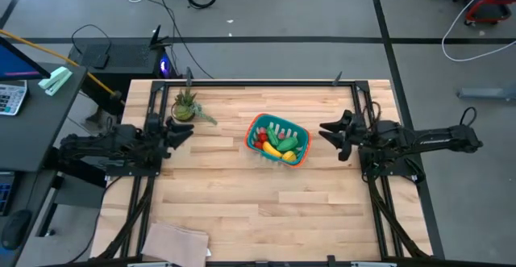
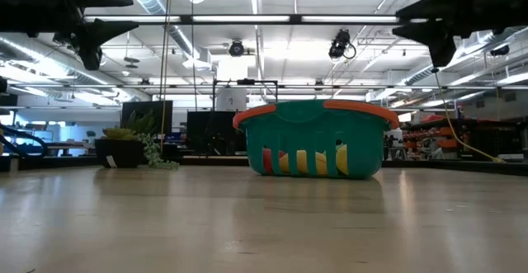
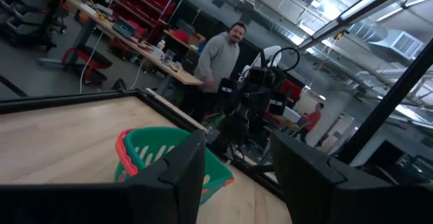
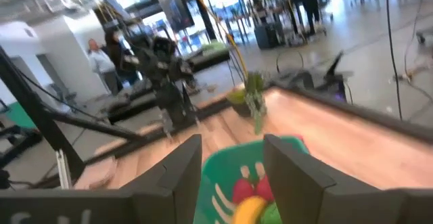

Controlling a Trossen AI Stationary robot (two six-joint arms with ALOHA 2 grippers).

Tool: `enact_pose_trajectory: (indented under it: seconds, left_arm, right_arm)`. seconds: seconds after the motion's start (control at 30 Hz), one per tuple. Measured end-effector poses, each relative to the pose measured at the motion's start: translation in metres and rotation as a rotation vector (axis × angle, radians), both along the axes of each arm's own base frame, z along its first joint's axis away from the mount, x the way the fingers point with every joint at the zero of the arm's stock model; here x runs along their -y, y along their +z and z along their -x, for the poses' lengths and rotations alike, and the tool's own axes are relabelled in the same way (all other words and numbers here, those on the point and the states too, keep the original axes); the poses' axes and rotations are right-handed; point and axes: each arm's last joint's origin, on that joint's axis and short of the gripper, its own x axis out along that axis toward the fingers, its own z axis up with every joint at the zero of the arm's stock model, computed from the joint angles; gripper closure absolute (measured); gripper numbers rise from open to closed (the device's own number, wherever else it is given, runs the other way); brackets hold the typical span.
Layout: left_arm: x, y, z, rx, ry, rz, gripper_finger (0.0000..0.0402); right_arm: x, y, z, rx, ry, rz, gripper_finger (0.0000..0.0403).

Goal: Pick and placing Produce into tupperware
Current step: Return to Home Position

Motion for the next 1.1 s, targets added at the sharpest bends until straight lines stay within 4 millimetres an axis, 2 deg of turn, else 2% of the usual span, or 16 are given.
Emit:
enact_pose_trajectory:
  seconds: [0.33, 0.53, 0.83, 1.1]
  left_arm:
    - [0.0, 0.0, 0.0, -0.004, 0.006, -0.029, 0.0226]
    - [0.0, -0.005, -0.001, -0.068, 0.011, -0.061, 0.0229]
    - [-0.001, -0.005, 0.0, -0.061, 0.033, -0.037, 0.0221]
    - [-0.001, -0.003, 0.0, -0.039, 0.035, -0.043, 0.0227]
  right_arm:
    - [0.0, 0.002, 0.031, 0.049, 0.037, -0.002, 0.0237]
    - [0.001, 0.005, 0.041, 0.098, 0.044, 0.03, 0.0237]
    - [0.001, -0.003, 0.037, 0.115, 0.04, 0.028, 0.0237]
    - [0.0, -0.03, 0.025, 0.243, 0.047, 0.017, 0.0237]
